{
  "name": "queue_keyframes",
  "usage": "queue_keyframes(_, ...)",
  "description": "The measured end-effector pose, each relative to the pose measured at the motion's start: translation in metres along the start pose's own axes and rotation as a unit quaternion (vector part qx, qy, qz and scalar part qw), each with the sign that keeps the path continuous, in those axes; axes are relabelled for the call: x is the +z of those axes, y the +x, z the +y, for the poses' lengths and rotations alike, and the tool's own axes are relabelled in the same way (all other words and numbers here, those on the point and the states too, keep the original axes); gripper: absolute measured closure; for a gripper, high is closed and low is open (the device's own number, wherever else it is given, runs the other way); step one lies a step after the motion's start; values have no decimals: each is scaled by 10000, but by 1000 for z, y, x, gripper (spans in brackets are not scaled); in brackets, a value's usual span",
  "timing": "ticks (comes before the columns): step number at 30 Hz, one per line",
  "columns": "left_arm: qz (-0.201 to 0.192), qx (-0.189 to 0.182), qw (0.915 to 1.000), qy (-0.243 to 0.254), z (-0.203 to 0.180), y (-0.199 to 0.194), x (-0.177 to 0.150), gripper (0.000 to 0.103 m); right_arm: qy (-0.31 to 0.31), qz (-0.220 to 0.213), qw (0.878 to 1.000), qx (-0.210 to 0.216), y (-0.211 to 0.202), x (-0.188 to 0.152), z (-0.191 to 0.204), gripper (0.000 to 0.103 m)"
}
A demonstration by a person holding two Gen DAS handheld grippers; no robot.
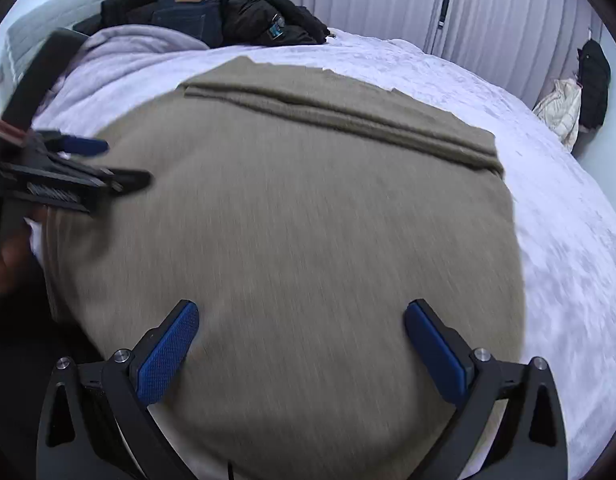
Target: Fold small clothes
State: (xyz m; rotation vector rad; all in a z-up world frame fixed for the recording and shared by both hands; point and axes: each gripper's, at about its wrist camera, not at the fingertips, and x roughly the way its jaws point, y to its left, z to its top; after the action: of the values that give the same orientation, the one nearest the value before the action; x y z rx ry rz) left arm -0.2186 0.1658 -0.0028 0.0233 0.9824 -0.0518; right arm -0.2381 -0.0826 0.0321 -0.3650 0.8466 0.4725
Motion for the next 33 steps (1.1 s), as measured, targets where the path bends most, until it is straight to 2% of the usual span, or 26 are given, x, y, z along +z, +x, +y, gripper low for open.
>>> queue_keyframes(2,23,-8,9997,246,9,-16,-15,0,-155,64,9998,-147,-10,-18,-1,1)
queue_keyframes(5,-215,507,9971,518,29,-35,-31,0,-446,112,9979,-461,-22,-37,-4,1)
queue_keyframes(7,-206,471,9983,288,52,-40,-36,0,-371,49,9971,-667,-33,-47,-16,1)
queue_keyframes(9,-42,130,9997,-212,74,-36,-37,0,74,-77,9972,-734,-44,-53,-39,1)
queue_keyframes(11,-26,-266,9984,-491,82,-30,-36,0,757,-119,9956,-545,-46,-52,-67,1)
queue_keyframes(13,16,-646,9965,-522,75,-22,-35,0,1295,-167,9914,-71,-44,-48,-85,1)
queue_keyframes(15,147,-926,9946,-455,64,-9,-36,0,1353,-238,9901,300,-40,-46,-85,1)
queue_keyframes(16,121,-906,9950,-402,58,-7,-38,0,1257,-234,9911,372,-36,-46,-77,1)
queue_keyframes(18,15,-894,9957,-242,45,-4,-44,0,946,-286,9948,232,-27,-46,-61,4)
queue_keyframes(20,14,-863,9962,-91,36,-5,-50,0,666,-344,9972,72,-24,-51,-46,5)
queue_keyframes(22,58,-902,9959,-26,33,-5,-53,0,562,-385,9976,114,-25,-58,-39,5)
queue_keyframes(25,22,-875,9961,-143,33,-2,-54,0,603,-420,9970,239,-28,-66,-41,10)
queue_keyframes(27,-23,-904,9953,-352,31,0,-47,0,818,-459,9949,360,-26,-67,-48,20)
queue_keyframes(29,-154,-938,9941,-515,29,-4,-44,1,963,-489,9929,493,-26,-66,-51,23)
queue_keyframes(31,-279,-762,9956,-467,27,-7,-46,14,906,-512,9933,500,-27,-66,-47,27)
queue_keyframes(33,-407,-778,9952,-424,28,-11,-49,22,798,-509,9946,426,-30,-67,-46,33)
